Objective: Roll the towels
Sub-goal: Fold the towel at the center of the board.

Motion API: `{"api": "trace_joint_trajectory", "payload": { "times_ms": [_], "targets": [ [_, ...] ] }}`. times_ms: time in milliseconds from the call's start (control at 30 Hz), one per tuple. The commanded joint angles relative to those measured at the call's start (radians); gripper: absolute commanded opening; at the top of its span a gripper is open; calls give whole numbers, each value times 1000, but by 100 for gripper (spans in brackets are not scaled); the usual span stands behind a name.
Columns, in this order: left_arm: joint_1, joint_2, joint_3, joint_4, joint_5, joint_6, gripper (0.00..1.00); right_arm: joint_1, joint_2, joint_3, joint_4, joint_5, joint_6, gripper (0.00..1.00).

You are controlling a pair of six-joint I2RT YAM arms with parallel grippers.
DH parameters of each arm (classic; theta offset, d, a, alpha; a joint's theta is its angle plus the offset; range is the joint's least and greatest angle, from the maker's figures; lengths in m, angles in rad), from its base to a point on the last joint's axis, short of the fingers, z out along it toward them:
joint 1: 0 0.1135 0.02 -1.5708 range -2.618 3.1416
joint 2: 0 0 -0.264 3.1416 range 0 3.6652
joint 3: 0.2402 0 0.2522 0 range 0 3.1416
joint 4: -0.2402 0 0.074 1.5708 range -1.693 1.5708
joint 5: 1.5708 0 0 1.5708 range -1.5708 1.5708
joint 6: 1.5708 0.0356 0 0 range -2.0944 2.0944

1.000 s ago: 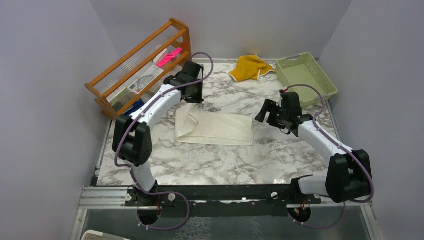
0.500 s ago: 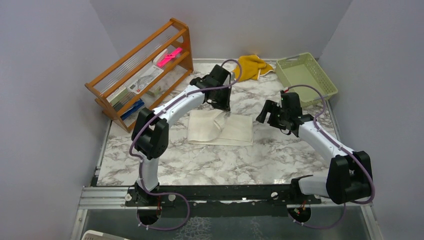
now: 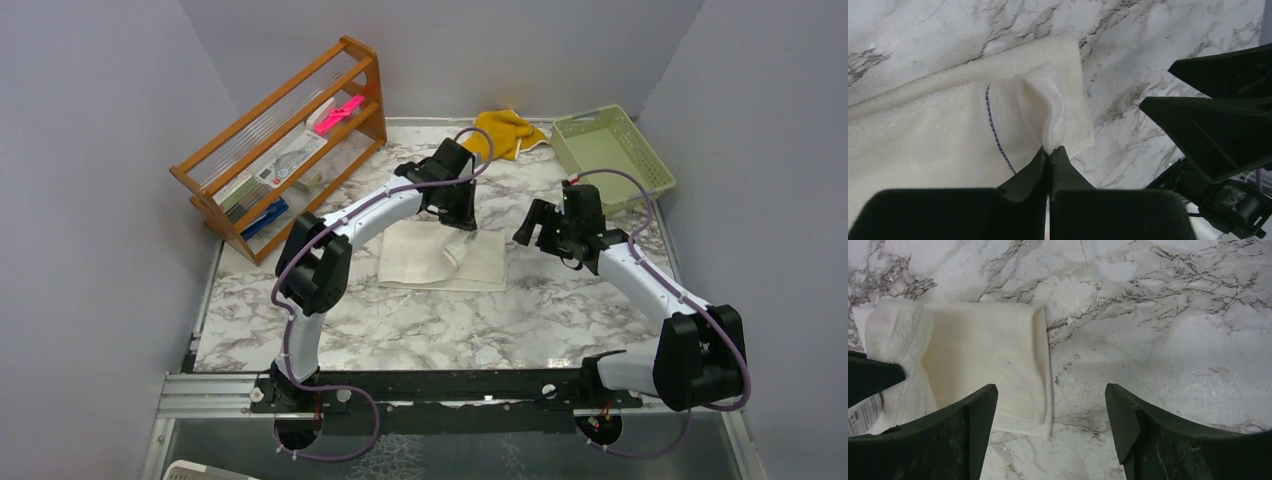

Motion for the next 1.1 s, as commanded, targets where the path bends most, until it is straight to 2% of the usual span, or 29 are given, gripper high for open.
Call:
{"api": "trace_joint_trajectory", "payload": {
  "times_ms": [0, 233, 433, 500, 567, 633, 733, 833, 967, 1067],
  "targets": [
    [-38, -55, -15, 133, 74, -97, 0, 7, -19, -9, 6, 28, -6, 80],
    [-43, -22, -80, 209, 58, -140, 0, 7, -27, -18, 6, 29, -11, 80],
    [-43, -5, -110, 255, -12, -195, 0, 7, -31, -27, 9, 24, -11, 80],
    [-43, -7, -139, 308, -20, -228, 7, 7, -34, -29, 9, 25, -13, 80],
    [-43, -17, -184, 395, -2, -264, 23, 7, -37, -28, 9, 24, -16, 80],
    [-43, -34, -237, 498, 34, -300, 44, 7, -45, -29, 9, 24, -19, 80],
    [-30, -65, -282, 600, 71, -326, 57, 7, -75, -29, 16, 27, -27, 80],
    [0, -109, -286, 618, 82, -313, 61, 7, -129, -43, 63, -5, -51, 80],
    [65, -206, -327, 602, 66, -275, 60, 17, -137, -56, 140, -135, -85, 79],
    [111, -279, -450, 611, 41, -252, 55, 74, -88, -40, 169, -185, -96, 73]
  ]
}}
